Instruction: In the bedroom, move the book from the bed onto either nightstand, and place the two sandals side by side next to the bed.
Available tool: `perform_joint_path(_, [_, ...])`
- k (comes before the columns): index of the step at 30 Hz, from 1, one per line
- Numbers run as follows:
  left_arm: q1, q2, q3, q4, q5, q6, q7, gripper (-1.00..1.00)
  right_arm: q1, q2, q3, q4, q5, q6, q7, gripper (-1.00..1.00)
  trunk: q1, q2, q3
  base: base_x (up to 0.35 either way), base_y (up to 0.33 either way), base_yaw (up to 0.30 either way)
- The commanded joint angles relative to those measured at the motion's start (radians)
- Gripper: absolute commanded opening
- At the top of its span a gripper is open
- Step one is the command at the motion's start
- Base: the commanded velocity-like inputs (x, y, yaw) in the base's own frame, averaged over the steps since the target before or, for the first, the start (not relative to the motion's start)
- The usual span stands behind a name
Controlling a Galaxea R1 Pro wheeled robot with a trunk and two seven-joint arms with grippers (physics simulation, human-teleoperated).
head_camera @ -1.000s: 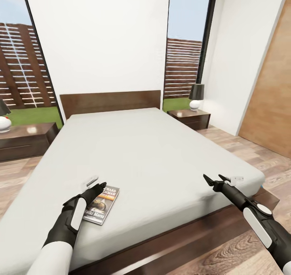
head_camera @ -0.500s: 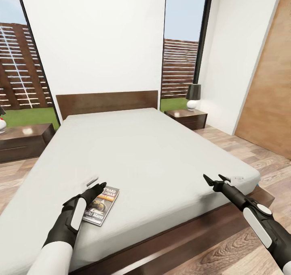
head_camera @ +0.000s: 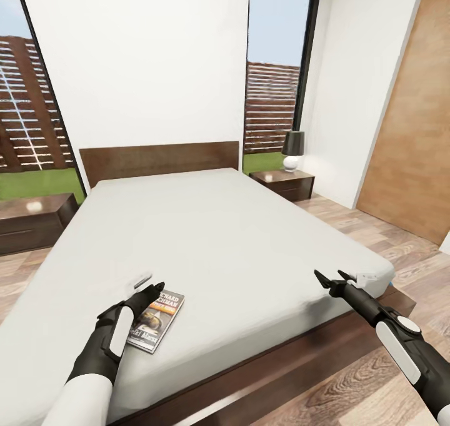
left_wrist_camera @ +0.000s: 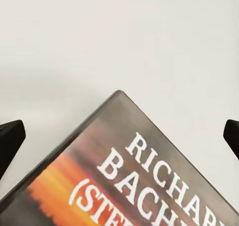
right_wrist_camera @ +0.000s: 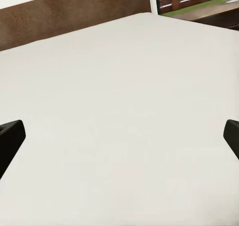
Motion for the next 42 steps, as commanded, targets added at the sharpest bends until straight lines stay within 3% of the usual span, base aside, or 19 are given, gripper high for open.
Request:
perform_joint_path(1, [-0.001, -0.001, 0.004, -0.001, 0.008, 0.007, 0.0, 1.0, -0.001, -0.001, 0.003, 0.0, -0.01, 0.0, 0.001, 1.0, 0.0, 0.0, -0.001, 0.0, 0.0, -0.002])
perform_joint_path(22, [-0.001, -0.002, 0.004, -0.001, 0.008, 0.007, 0.0, 1.0, -0.001, -0.001, 0.002, 0.0, -0.01, 0.0, 0.001, 1.0, 0.0, 0.0, 0.004, -0.001, 0.0, -0.041])
perform_joint_path(31, [-0.001, -0.002, 0.003, -0.001, 0.008, 0.007, 0.0, 1.0, -0.001, -0.001, 0.003, 0.0, -0.01, 0.0, 0.002, 1.0, 0.0, 0.0, 0.004, -0.198, 0.0, 0.0])
perform_joint_path(42, [-0.001, -0.002, 0.002, -0.001, 0.008, 0.007, 0.0, 1.0, -0.001, -0.001, 0.003, 0.0, -0.01, 0.0, 0.001, 1.0, 0.0, 0.0, 0.004, -0.015, 0.0, 0.0])
